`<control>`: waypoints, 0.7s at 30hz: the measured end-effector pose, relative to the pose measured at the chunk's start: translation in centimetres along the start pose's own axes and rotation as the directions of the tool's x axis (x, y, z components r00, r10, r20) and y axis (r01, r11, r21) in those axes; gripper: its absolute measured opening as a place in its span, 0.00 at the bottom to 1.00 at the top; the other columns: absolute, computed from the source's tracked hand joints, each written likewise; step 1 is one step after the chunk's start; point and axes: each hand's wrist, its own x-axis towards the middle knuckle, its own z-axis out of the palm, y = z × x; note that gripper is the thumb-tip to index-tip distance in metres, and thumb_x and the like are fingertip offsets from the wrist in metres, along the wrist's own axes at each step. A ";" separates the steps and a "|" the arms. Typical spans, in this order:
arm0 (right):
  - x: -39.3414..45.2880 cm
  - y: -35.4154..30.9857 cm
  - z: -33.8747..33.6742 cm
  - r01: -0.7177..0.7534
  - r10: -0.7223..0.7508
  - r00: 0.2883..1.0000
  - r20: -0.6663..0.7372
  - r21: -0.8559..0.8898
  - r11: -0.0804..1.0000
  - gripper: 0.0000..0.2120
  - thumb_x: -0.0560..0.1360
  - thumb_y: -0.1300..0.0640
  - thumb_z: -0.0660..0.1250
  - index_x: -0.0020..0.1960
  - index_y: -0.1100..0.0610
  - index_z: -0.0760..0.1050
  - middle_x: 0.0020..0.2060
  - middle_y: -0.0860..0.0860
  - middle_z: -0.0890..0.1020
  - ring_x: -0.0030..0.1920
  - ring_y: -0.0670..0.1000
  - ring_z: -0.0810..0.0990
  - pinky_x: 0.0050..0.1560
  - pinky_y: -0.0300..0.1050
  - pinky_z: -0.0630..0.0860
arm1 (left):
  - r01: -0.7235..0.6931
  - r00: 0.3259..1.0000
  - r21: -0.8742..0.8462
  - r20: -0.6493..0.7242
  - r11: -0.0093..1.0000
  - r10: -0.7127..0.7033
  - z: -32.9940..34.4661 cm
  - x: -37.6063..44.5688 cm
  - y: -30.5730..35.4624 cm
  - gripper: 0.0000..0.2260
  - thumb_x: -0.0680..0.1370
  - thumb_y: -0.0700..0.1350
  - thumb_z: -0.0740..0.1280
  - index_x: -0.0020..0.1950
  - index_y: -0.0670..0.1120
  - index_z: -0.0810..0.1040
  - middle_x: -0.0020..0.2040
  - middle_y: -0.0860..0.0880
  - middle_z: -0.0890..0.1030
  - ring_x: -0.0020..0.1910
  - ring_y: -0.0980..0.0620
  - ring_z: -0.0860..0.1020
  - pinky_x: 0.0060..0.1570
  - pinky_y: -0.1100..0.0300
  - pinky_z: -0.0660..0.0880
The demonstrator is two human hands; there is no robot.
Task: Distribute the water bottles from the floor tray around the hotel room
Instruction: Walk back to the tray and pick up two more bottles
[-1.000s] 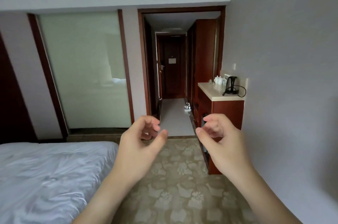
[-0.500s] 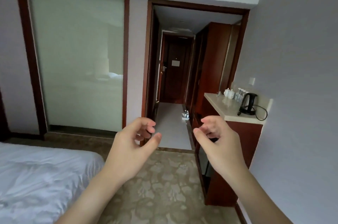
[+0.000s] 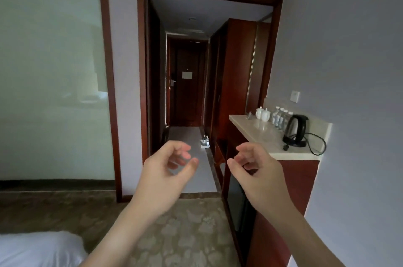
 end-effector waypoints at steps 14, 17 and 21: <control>30.5 19.8 11.5 0.030 -0.041 0.997 0.072 0.147 0.989 0.11 0.72 0.51 0.73 0.53 0.47 0.77 0.42 0.44 0.83 0.46 0.41 0.81 0.48 0.37 0.77 | 0.016 0.998 0.151 -0.068 0.988 -0.006 10.9 28.5 -16.9 0.06 0.73 0.49 0.71 0.48 0.58 0.78 0.45 0.57 0.81 0.46 0.59 0.80 0.46 0.63 0.77; 36.5 23.4 15.2 0.011 -0.024 0.997 0.078 0.162 0.987 0.11 0.72 0.52 0.73 0.53 0.46 0.76 0.42 0.44 0.83 0.46 0.40 0.81 0.46 0.30 0.75 | 0.025 0.993 0.163 -0.118 0.986 -0.006 11.2 34.2 -21.8 0.06 0.74 0.46 0.71 0.46 0.58 0.79 0.45 0.60 0.81 0.47 0.62 0.79 0.42 0.69 0.76; 43.4 28.5 20.8 -0.003 -0.005 0.999 0.053 0.153 0.988 0.10 0.72 0.53 0.72 0.53 0.47 0.76 0.41 0.44 0.83 0.46 0.39 0.81 0.46 0.28 0.74 | 0.011 0.992 0.124 -0.126 0.992 0.004 12.1 41.8 -29.0 0.05 0.74 0.44 0.71 0.45 0.55 0.80 0.45 0.58 0.82 0.46 0.59 0.80 0.43 0.71 0.75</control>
